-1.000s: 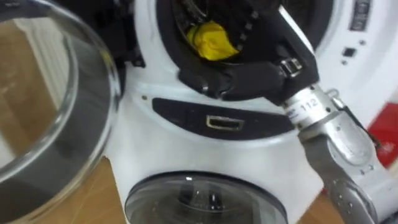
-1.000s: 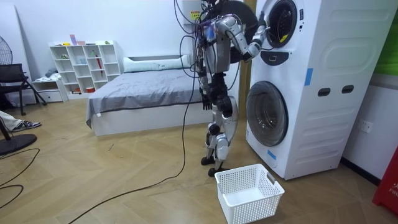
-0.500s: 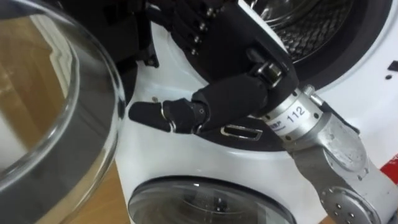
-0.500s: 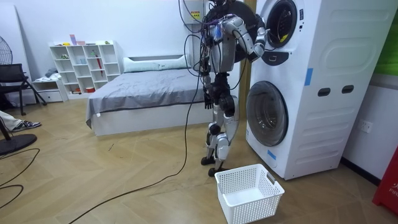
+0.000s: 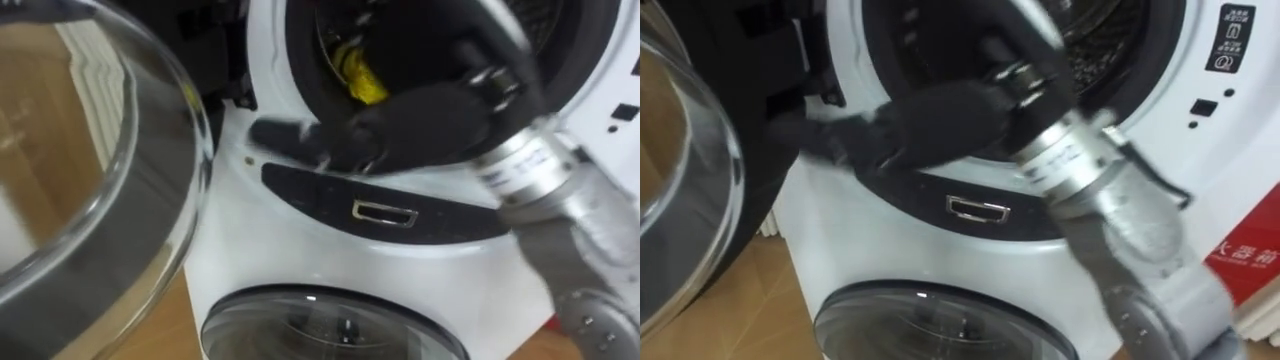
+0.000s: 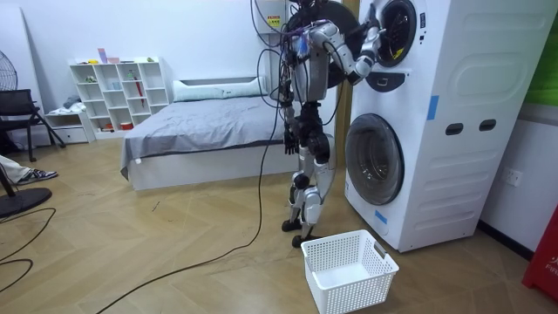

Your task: Pick clothes from washing machine

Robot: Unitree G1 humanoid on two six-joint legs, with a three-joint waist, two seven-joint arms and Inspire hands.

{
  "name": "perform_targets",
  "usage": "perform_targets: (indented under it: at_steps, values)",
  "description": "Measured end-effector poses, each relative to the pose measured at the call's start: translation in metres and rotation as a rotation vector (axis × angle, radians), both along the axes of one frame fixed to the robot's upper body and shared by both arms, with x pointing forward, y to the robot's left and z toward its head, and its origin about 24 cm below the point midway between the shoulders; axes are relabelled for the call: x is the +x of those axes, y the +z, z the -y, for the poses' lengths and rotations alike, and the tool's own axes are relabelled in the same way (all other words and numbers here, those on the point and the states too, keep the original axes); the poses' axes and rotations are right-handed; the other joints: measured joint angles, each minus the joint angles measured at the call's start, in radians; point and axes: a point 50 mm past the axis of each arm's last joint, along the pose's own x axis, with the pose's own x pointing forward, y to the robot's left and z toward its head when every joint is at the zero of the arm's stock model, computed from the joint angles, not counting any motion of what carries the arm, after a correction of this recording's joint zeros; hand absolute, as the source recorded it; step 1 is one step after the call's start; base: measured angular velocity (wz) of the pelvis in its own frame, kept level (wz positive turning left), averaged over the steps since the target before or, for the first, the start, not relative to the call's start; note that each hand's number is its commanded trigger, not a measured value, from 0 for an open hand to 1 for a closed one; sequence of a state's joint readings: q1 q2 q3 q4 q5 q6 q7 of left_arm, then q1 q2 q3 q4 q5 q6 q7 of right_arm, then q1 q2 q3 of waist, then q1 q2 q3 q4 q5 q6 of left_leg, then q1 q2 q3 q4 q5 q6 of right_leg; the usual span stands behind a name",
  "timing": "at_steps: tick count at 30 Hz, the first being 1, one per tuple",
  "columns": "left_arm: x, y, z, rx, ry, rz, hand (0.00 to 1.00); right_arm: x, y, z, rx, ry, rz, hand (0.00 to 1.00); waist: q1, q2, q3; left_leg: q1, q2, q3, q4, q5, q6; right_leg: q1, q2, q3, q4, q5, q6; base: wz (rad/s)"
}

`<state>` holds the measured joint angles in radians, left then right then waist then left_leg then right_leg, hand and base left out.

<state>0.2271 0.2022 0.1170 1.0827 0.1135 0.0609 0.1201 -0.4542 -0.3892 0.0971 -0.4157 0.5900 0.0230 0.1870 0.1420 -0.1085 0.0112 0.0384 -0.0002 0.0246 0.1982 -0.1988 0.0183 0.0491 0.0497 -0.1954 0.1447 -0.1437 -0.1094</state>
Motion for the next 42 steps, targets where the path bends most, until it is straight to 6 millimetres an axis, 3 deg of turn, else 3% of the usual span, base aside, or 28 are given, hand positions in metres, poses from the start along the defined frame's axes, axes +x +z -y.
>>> perform_targets:
  at_steps: [6,18,23,26,33,42]
  values:
    - [-0.006,-0.002,0.003,-0.009,0.003,-0.025,0.00,0.017,-0.007,0.025,-0.030,-0.133,-0.063,0.00,-0.022,0.003,-0.0035,0.005,0.000,-0.001,-0.002,-0.003,0.000,0.003,0.001,0.000,-0.009,0.000,0.001,0.00]
    - [-0.010,-0.001,0.000,-0.003,0.055,-0.021,0.00,0.031,-0.019,0.040,-0.036,-0.207,-0.143,0.00,-0.029,-0.011,-0.0149,0.009,0.000,-0.003,-0.006,-0.003,0.000,0.008,0.001,-0.003,-0.010,-0.002,0.000,0.00]
    - [-0.010,0.000,-0.002,0.004,0.059,-0.019,0.00,0.039,-0.031,0.048,-0.056,-0.243,-0.212,0.00,-0.035,-0.025,-0.0132,0.011,-0.006,-0.027,0.003,-0.003,0.000,0.022,-0.004,-0.030,-0.013,-0.005,0.003,0.14]
    - [-0.012,0.000,-0.003,0.006,0.058,-0.024,0.00,0.045,-0.039,0.052,-0.093,-0.277,-0.240,0.00,-0.028,-0.032,-0.0071,0.006,-0.008,-0.035,0.007,-0.003,0.000,0.027,-0.007,-0.041,-0.011,-0.007,0.005,0.10]
    - [-0.010,0.001,-0.006,0.014,0.055,-0.022,0.00,0.051,-0.051,0.056,-0.176,-0.308,-0.271,0.00,-0.008,-0.035,-0.0072,0.004,-0.016,-0.055,0.004,-0.003,0.001,0.031,-0.013,-0.058,-0.011,-0.016,0.010,0.10]
    - [-0.012,0.001,-0.007,0.002,0.049,-0.028,0.00,0.055,-0.043,0.049,-0.273,-0.318,-0.212,0.00,0.007,-0.038,-0.0099,0.009,-0.015,-0.056,-0.006,-0.003,0.001,0.026,-0.013,-0.061,-0.009,-0.020,0.009,0.01]
